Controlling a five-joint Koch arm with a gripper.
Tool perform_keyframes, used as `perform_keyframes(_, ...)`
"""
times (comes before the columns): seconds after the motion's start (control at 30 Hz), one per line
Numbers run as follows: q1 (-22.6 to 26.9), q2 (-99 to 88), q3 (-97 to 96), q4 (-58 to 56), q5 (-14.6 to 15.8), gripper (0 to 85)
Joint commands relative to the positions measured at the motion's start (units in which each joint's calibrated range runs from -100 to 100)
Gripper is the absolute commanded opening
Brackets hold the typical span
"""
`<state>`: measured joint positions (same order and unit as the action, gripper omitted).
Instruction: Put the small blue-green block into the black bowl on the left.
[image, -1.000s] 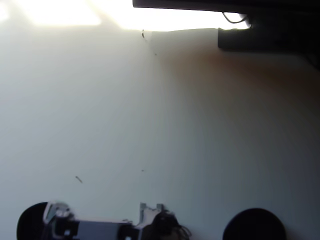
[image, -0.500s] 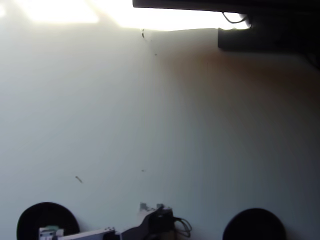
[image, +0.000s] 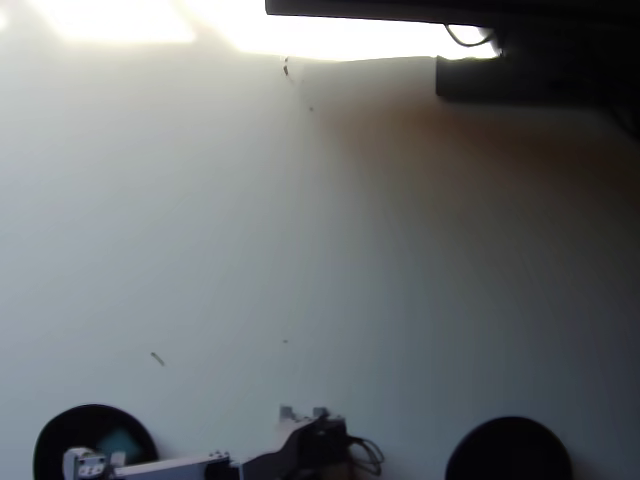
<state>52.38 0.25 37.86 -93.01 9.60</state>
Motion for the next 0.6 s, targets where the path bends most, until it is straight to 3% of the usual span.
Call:
perform_keyframes(0.0, -1.32, -1.81, 1.98, -0.43, 0.1, 39.5)
perform_keyframes(0.2, -9.47, -13.8, -0.06, 0.38, 0.24, 39.9)
perform_keyframes(0.3, -13.97, -21.2, -6.43, 3.47, -0.2, 46.1)
perform_keyframes(0.57, -25.01, -48.94, -44.51, 27.87, -4.74, 48.0)
